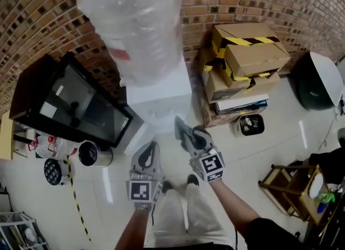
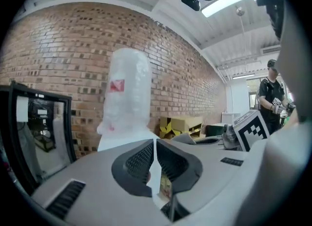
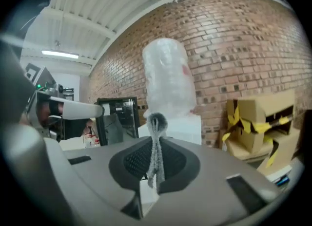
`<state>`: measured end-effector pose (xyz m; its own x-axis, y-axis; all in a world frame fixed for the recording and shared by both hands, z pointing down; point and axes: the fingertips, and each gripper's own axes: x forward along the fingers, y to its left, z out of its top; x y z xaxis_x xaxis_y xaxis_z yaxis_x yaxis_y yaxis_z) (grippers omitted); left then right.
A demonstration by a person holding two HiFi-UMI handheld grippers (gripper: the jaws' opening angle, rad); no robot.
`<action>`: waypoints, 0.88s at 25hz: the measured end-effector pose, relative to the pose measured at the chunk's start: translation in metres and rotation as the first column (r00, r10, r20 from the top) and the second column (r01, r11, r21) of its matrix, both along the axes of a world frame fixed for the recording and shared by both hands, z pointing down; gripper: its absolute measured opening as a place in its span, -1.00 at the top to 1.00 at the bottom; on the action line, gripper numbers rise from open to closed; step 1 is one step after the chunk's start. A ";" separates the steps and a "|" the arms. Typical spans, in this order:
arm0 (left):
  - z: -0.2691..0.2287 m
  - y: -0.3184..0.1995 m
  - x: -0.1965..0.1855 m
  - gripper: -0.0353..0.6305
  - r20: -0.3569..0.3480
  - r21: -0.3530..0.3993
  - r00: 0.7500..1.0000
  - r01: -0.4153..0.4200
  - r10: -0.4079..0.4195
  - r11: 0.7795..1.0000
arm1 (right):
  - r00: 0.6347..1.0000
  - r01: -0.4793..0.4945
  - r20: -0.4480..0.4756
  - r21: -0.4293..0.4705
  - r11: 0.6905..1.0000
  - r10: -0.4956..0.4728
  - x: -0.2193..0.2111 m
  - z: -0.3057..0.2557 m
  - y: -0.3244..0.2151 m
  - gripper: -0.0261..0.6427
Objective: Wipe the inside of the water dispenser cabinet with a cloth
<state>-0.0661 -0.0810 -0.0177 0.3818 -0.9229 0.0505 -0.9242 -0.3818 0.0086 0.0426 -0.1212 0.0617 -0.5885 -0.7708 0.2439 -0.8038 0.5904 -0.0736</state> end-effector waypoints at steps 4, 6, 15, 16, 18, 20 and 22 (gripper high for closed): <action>-0.101 0.012 0.015 0.83 -0.024 0.045 1.000 0.020 -0.019 0.999 | 1.000 -0.011 0.016 0.022 1.000 0.011 0.004 -0.103 0.014 0.85; -0.137 0.018 0.019 0.83 -0.031 0.081 0.999 0.034 -0.031 0.996 | 0.999 -0.020 0.043 0.032 0.999 0.018 0.007 -0.138 0.019 0.85; -0.191 0.083 0.014 0.83 -0.048 0.092 0.999 0.028 -0.024 0.995 | 0.997 -0.042 0.071 0.022 0.999 0.040 0.007 -0.209 0.084 0.85; -0.191 0.093 0.011 0.83 -0.051 0.091 0.999 0.024 -0.020 0.996 | 0.996 -0.051 0.068 0.029 0.998 0.049 0.005 -0.214 0.095 0.85; -0.195 0.112 0.005 0.83 -0.059 0.100 0.998 0.012 -0.006 0.995 | 0.996 -0.072 0.062 0.051 0.996 0.069 0.000 -0.227 0.118 0.85; -0.200 0.135 0.000 0.83 -0.069 0.109 0.998 -0.007 0.015 0.994 | 0.994 -0.091 0.064 0.063 0.994 0.087 -0.009 -0.240 0.146 0.85; -0.206 0.161 -0.005 0.83 -0.077 0.113 0.996 -0.024 0.033 0.993 | 0.992 -0.104 0.071 0.059 0.993 0.099 -0.019 -0.249 0.178 0.85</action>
